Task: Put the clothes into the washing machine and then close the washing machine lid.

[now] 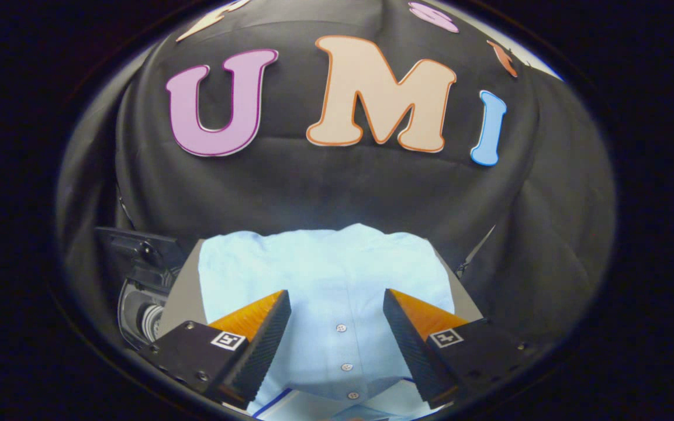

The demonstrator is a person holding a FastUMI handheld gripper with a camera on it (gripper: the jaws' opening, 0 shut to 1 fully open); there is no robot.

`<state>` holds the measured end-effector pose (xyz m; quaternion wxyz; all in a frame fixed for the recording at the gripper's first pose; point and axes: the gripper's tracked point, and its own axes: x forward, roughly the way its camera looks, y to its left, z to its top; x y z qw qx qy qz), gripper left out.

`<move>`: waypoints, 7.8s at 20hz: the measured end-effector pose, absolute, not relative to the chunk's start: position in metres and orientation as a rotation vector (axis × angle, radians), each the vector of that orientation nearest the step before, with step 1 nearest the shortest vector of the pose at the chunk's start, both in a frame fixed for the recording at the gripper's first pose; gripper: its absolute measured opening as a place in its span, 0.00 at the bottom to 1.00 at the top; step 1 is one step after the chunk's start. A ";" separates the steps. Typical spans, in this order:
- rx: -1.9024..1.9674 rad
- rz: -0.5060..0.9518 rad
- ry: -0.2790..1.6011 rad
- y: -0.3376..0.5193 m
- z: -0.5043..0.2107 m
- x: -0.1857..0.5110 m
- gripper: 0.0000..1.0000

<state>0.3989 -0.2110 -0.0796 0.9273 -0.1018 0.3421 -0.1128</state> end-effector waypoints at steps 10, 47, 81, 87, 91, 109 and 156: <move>-0.103 -0.264 0.743 -0.215 -0.105 0.400 0.50; 0.119 0.249 0.099 0.176 0.044 0.384 0.00; -0.009 0.089 0.453 0.215 -0.321 0.353 0.21; 0.042 0.065 0.393 0.206 -0.259 0.344 0.86; 0.018 0.066 0.394 0.196 -0.220 0.337 0.97; 0.123 0.038 0.321 0.200 -0.086 0.395 0.97; -0.077 -0.085 0.334 0.176 -0.156 0.505 0.97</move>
